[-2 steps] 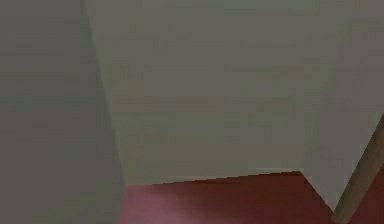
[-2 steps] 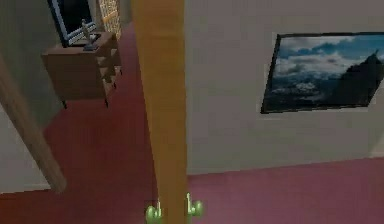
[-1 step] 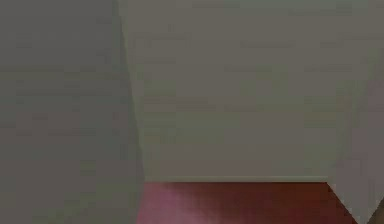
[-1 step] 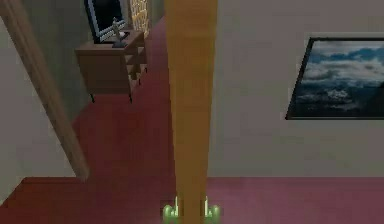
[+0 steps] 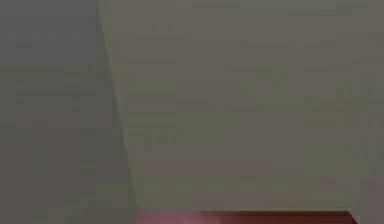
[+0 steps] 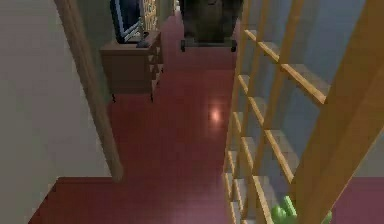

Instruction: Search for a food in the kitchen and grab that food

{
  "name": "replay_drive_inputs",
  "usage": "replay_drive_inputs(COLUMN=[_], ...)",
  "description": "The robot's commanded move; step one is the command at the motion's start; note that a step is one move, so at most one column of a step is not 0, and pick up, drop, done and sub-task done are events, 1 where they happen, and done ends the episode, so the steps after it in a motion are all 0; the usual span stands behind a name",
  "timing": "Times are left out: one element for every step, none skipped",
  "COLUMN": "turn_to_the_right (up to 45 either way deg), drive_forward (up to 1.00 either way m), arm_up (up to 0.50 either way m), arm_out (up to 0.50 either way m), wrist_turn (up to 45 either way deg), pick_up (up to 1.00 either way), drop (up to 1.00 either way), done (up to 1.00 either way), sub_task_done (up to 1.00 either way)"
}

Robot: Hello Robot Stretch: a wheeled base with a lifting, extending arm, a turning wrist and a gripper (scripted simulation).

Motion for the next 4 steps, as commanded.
replay_drive_inputs(turn_to_the_right=[45.0, 33.0, 0.0, 21.0], drive_forward=[0.0, 0.0, 0.5, 0.0], arm_up=[0.0, 0.0, 0.0, 0.0], arm_out=[0.0, 0.0, 0.0, 0.0], wrist_turn=[0.0, 0.0, 0.0, 0.0], pick_up=[0.0, 0.0, 0.0, 0.0], drop=[0.0, 0.0, 0.0, 0.0], done=[0.0, 0.0, 0.0, 0.0], sub_task_done=[0.0, 0.0, 0.0, 0.0])
